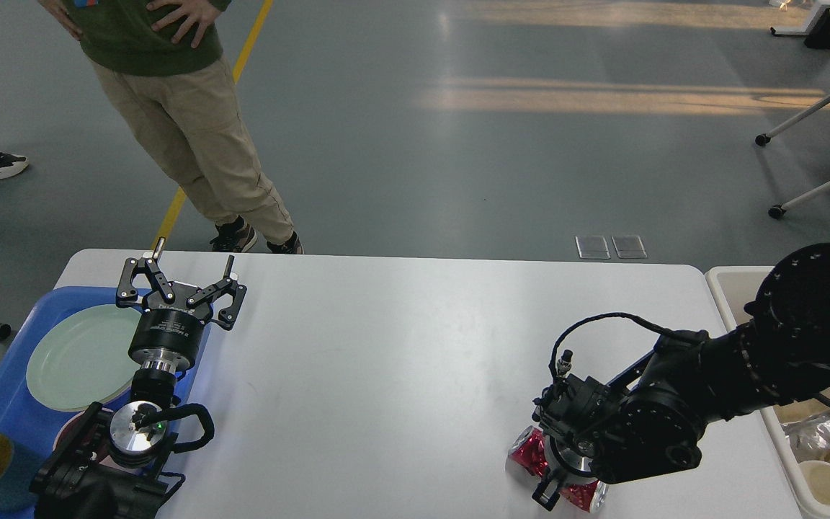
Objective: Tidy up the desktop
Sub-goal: 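Lift the red can and drop it into the white bin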
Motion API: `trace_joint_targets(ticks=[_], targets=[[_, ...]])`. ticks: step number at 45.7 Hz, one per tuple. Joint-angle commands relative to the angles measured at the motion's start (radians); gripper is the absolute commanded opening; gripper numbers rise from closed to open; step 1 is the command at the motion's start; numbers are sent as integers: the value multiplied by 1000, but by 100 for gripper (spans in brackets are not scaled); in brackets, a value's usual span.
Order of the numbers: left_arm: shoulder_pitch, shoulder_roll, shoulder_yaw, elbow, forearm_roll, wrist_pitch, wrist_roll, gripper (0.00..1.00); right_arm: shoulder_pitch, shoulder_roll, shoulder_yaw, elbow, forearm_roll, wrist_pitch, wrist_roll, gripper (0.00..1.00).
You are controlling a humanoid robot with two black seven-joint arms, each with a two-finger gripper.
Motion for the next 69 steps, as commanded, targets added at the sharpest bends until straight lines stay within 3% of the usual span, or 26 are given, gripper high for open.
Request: trace_joint_targets(ticks=[1,2,15,23,34,37,42,44,53,61,69], targets=[[1,0,0,0,0,0,0,96,11,-7,1,6,27,0,5,5],[-1,0,0,0,0,0,0,96,12,-7,1,6,38,0,5,0],[-1,0,0,0,0,0,0,96,72,-36,6,20,246,-32,15,0],[-1,0,0,0,0,0,0,96,250,-99,-3,86,538,-20,17,0],[1,0,0,0,0,1,0,96,578,-145,-179,136,999,209,20,0],[-1,0,0,0,0,1,0,96,705,-178,-259,196,1072,219,44,0],[-1,0,0,0,0,1,0,96,874,-238,-373,290,1103,233,155,0],[-1,0,0,0,0,1,0,96,941,-241,-434,333,1104,239,178,0],[1,0,0,0,0,1,0,96,1121,-246,-595,427,1104,285,193,0],[-1,0,0,0,0,1,0,96,1088,-287,-670,385,1109,209,193,0],[1,0,0,0,0,0,0,96,884,-496,-736,264,1116,26,192,0]])
